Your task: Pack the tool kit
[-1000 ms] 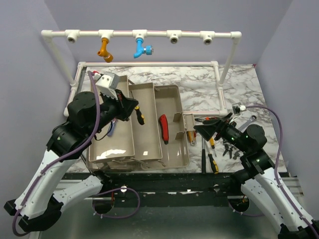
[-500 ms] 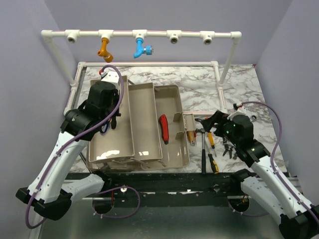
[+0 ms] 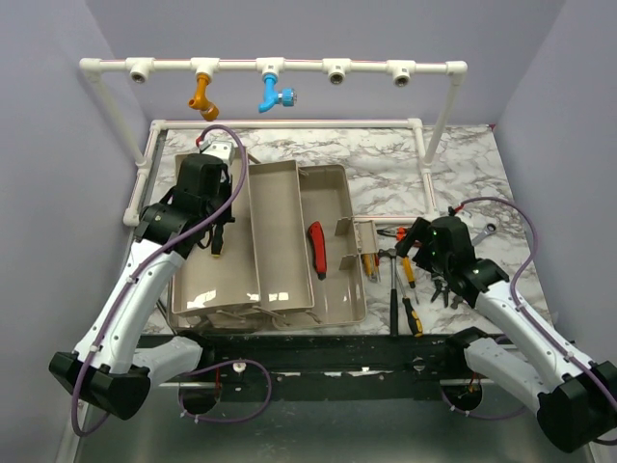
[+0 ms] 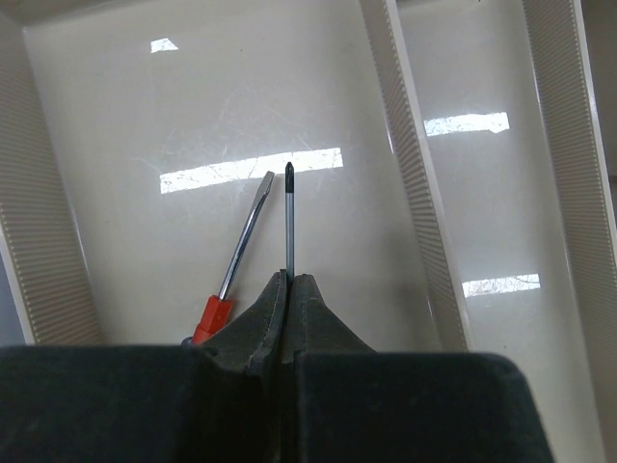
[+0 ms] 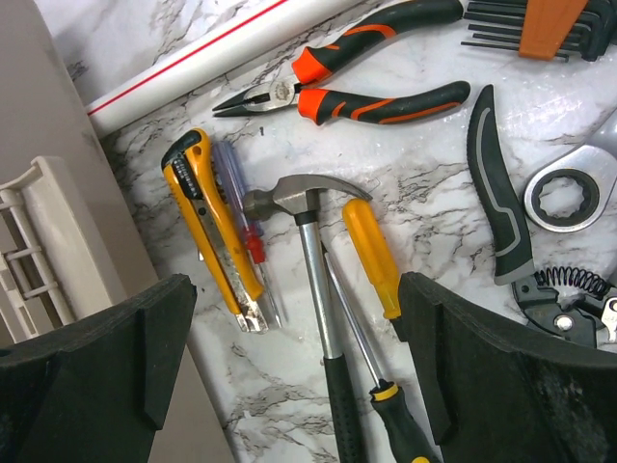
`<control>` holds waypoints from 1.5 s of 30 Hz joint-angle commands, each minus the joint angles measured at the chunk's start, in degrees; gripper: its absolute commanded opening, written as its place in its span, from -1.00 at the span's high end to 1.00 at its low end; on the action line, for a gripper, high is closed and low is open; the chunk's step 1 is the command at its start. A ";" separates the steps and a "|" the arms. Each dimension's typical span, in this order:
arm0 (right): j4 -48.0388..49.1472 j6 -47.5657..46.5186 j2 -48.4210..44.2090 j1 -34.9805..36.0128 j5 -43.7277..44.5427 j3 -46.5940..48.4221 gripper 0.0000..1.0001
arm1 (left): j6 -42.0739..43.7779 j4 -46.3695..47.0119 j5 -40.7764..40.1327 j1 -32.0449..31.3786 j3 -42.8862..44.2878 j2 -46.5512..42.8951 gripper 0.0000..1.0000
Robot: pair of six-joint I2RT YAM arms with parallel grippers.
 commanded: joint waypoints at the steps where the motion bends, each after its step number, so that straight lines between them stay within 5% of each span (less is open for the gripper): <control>1: -0.16 0.99 -1.08 0.06 1.58 -0.03 -0.91 | 0.46 2.55 4.70 1.77 -1.18 -0.82 1.00; 5: 0.03 1.21 -1.91 0.06 1.49 -0.76 -0.91 | 0.08 1.37 4.98 2.51 0.31 0.09 0.98; 8: -0.95 2.25 -1.52 0.09 2.19 -0.76 -0.91 | -0.78 1.76 8.38 2.62 0.89 -1.17 0.29; 17: -4.69 7.33 1.92 0.10 6.36 0.26 -0.90 | -1.59 9.28 26.08 2.53 -3.81 -14.18 -0.97; 31: -0.50 3.61 10.81 0.10 1.78 -1.03 -0.73 | -2.99 32.80 48.12 2.44 -25.76 -33.63 -0.97; 42: -0.42 1.27 21.41 0.10 2.23 3.20 -0.51 | -6.54 43.43 54.01 2.39 -33.27 -41.42 -0.97; 45: 0.92 -0.06 22.20 0.10 0.32 2.97 -0.27 | -6.60 43.09 54.27 2.44 -33.26 -41.29 -0.97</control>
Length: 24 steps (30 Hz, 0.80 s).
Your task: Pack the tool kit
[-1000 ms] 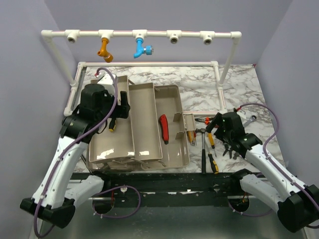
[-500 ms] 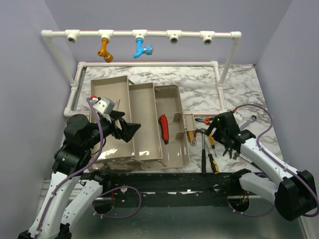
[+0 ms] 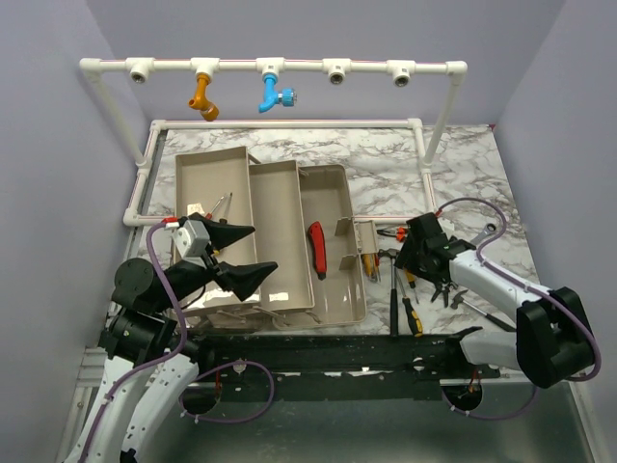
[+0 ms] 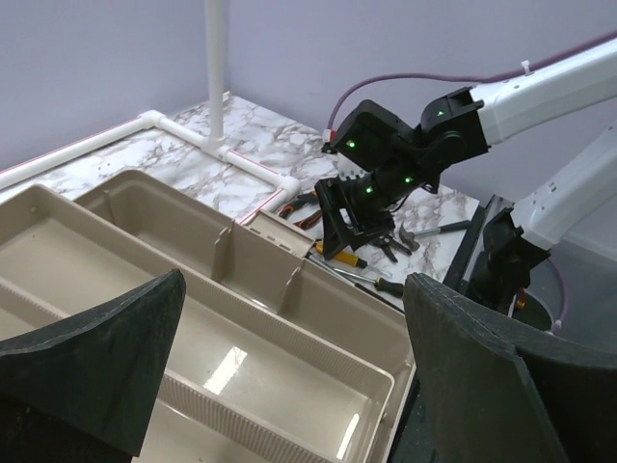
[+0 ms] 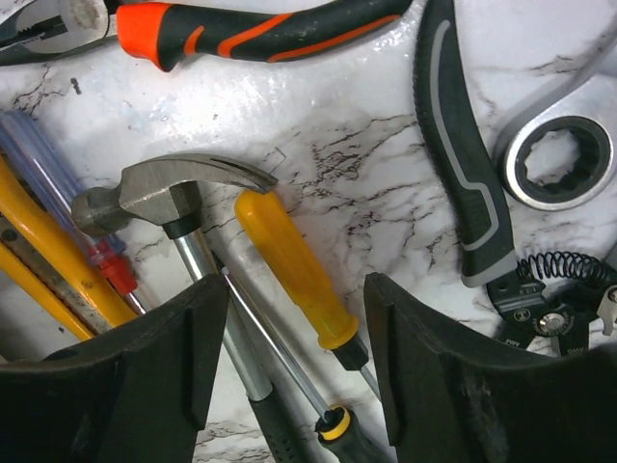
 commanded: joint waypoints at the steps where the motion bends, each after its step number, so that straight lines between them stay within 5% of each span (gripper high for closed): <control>1: 1.93 -1.96 1.18 0.10 -1.97 1.36 -0.25 | -0.75 2.85 3.29 0.19 -0.28 -0.17 -0.97; 5: 1.39 -0.83 1.91 0.10 0.78 1.26 -0.23 | -0.48 2.53 3.29 0.19 -0.07 -0.05 -0.97; 12: 0.93 1.73 7.82 0.10 5.43 2.61 0.15 | 0.20 1.98 2.99 0.19 -0.04 0.43 -0.97; 15: 1.22 0.71 9.11 0.09 4.14 3.36 0.96 | 0.31 1.53 2.71 0.19 0.18 1.02 -0.97; 24: 2.77 -7.04 -11.87 0.10 -0.50 4.63 0.98 | -9.51 -1.24 6.00 -0.05 6.02 9.96 -0.97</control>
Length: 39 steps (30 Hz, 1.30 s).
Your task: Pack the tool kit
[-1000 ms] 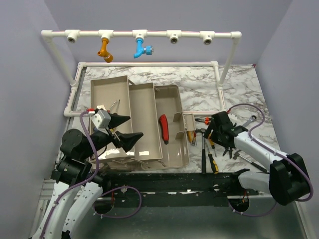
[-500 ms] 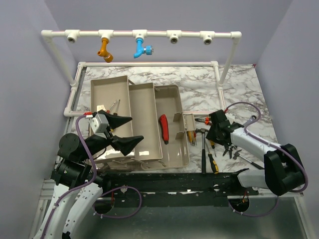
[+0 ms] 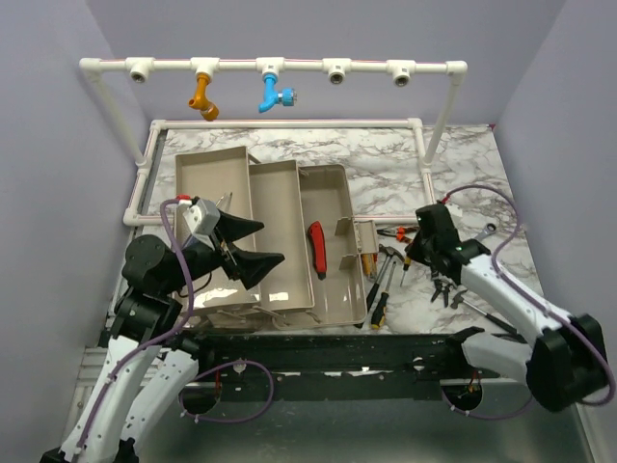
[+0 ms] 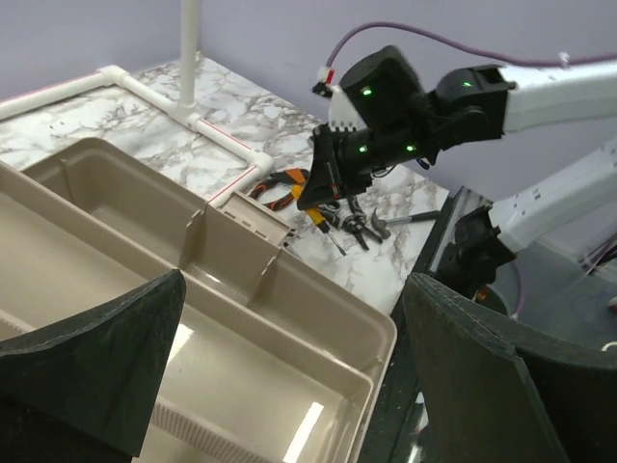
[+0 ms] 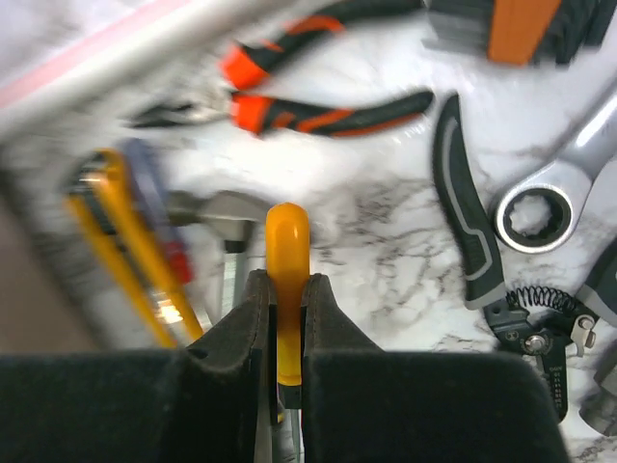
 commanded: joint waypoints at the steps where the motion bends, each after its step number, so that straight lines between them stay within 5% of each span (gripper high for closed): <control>1: 3.24 -4.48 -12.21 0.06 -4.07 1.35 0.98 | -8.04 -1.79 3.87 -0.28 5.50 6.61 -0.97; 4: 6.48 -5.26 -18.02 0.06 -11.23 1.70 0.99 | -10.37 -0.58 1.59 -4.09 6.44 10.16 -0.97; 8: 14.91 -3.00 -22.68 0.05 -26.85 1.34 0.98 | -3.26 -9.04 -15.63 -21.89 13.95 19.52 -0.97; 13: 32.85 7.87 -26.76 0.06 -43.60 -2.39 0.99 | -8.47 -1.87 -17.73 -30.26 16.40 30.99 -0.97; 17: 43.83 16.16 -28.41 0.02 -47.49 -6.11 0.99 | -9.76 4.33 -22.30 -33.58 16.80 35.94 -0.85; 28: 47.80 20.05 -31.03 0.05 -51.83 -7.85 0.99 | -11.62 13.24 -21.59 -33.82 20.91 45.35 -0.45; 32: 49.23 20.34 -30.83 0.06 -53.37 -8.95 0.99 | -12.61 17.86 -19.45 -33.82 21.24 47.49 -0.11; 37: 50.25 20.65 -31.29 0.06 -53.11 -9.83 0.96 | -12.23 16.84 -18.82 -33.82 23.34 49.34 0.75; 38: 49.54 20.27 -31.45 0.06 -52.81 -9.61 0.84 | -11.66 15.93 -18.94 -33.82 23.37 49.14 0.98; 39: 48.07 19.62 -31.69 0.06 -52.32 -9.12 0.48 | -11.06 14.77 -19.34 -33.77 23.28 48.47 1.00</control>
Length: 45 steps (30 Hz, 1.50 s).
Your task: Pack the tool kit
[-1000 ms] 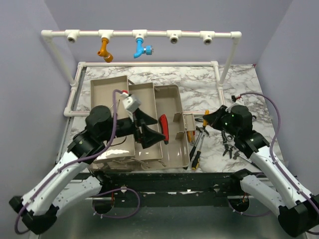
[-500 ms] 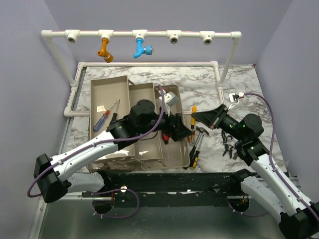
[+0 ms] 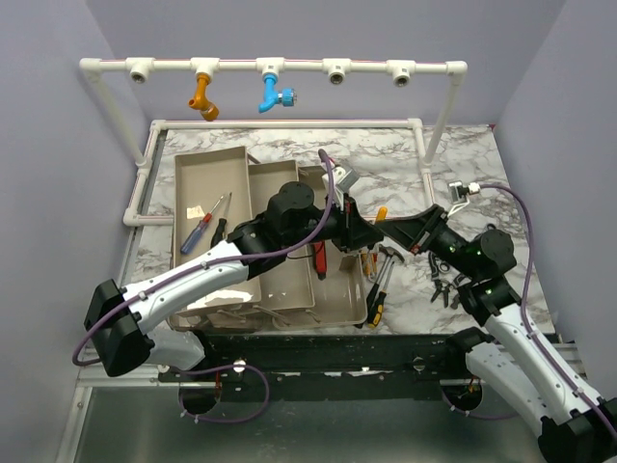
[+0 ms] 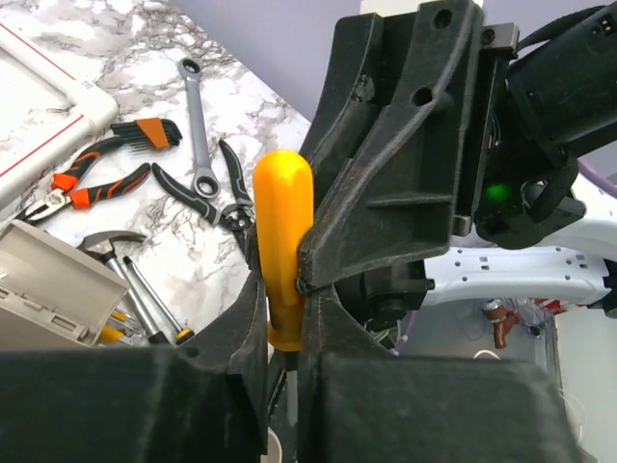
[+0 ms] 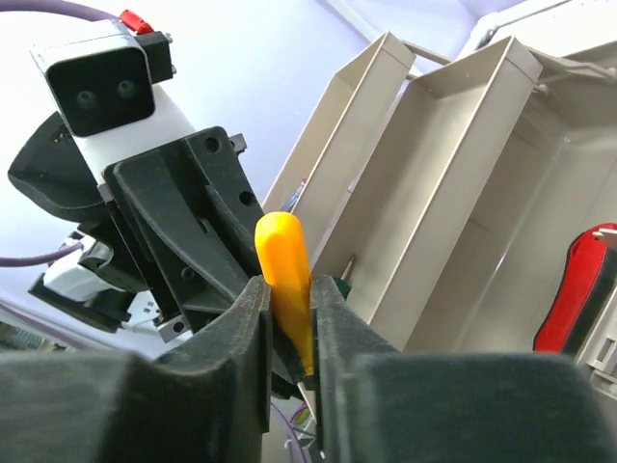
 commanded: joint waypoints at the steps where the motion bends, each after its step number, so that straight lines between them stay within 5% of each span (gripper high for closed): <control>1: -2.02 0.08 -1.13 0.64 -1.63 0.70 0.16 | 3.69 0.01 -0.65 -0.08 1.80 -1.13 1.00; 2: -4.42 -1.10 -1.52 0.65 -0.55 1.40 -0.27 | 4.40 -1.31 -1.82 -0.11 1.21 -2.45 1.00; 4: -8.81 -3.26 -2.78 0.65 1.87 2.29 -0.79 | 5.46 -3.62 -3.80 -0.08 -0.75 -5.30 1.00; 6: -12.89 -4.90 -4.56 0.65 5.30 2.82 -0.95 | 6.29 -8.66 -5.65 -0.08 -2.96 -8.86 1.00; 12: -25.13 -11.08 -8.44 0.64 12.79 4.81 -0.95 | 7.86 -25.11 -17.94 1.62 -7.52 -20.14 1.00; 18: -30.31 -14.15 -8.33 0.65 16.87 4.65 -0.95 | 3.68 -41.09 -33.16 5.25 -4.71 -20.96 1.00; 29: -49.51 -13.41 -1.86 0.60 40.20 8.59 -0.93 | 5.76 -42.17 -31.43 11.50 -2.79 -16.93 1.00; 38: -49.08 -13.53 -2.38 0.65 40.48 7.40 -0.93 | 5.28 -42.48 -28.37 13.75 -1.77 -13.67 1.00; 40: -49.10 -13.72 -2.40 0.65 40.56 7.57 -0.93 | 5.36 -42.16 -27.77 13.80 -1.74 -13.52 0.82; 45: -51.58 -13.21 -1.55 0.62 43.54 7.80 -0.93 | 5.81 -42.96 -25.47 13.83 -0.32 -13.49 -0.04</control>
